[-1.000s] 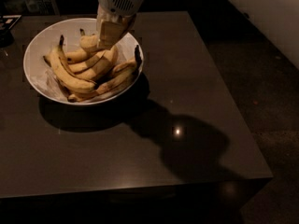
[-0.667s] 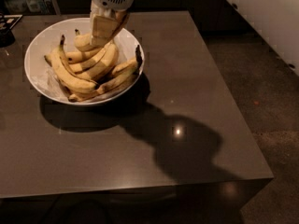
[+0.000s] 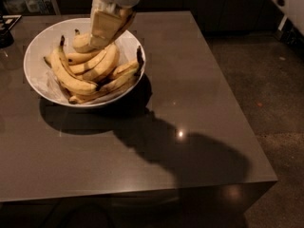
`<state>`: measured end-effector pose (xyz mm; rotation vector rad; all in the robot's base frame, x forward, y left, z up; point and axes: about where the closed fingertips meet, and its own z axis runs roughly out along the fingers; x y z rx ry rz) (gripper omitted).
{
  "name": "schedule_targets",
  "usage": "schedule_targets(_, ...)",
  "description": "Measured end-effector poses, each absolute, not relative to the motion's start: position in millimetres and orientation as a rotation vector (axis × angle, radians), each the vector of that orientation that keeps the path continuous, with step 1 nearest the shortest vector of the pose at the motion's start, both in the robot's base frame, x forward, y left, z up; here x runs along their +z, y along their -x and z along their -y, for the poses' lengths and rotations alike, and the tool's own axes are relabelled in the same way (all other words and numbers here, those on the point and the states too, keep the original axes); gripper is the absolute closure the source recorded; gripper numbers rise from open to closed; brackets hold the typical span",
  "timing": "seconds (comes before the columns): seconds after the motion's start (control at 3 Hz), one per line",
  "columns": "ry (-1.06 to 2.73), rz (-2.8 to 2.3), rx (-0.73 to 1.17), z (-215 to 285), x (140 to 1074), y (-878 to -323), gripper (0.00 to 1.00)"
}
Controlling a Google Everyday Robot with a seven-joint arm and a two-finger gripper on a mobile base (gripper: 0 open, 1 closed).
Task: Pick banana from white bowl
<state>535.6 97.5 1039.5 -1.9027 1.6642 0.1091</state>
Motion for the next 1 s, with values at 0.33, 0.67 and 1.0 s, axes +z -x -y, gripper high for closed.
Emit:
schedule_targets(0.33,1.827,-1.706,0.113,-78.3,1044.1,-508.9,1.00)
schedule_targets(0.67,1.736,-1.766,0.091,-54.3,1046.2,-479.3,1.00)
schedule_targets(1.0,1.670,-1.796,0.029,-39.9,1058.0,-444.5,1.00)
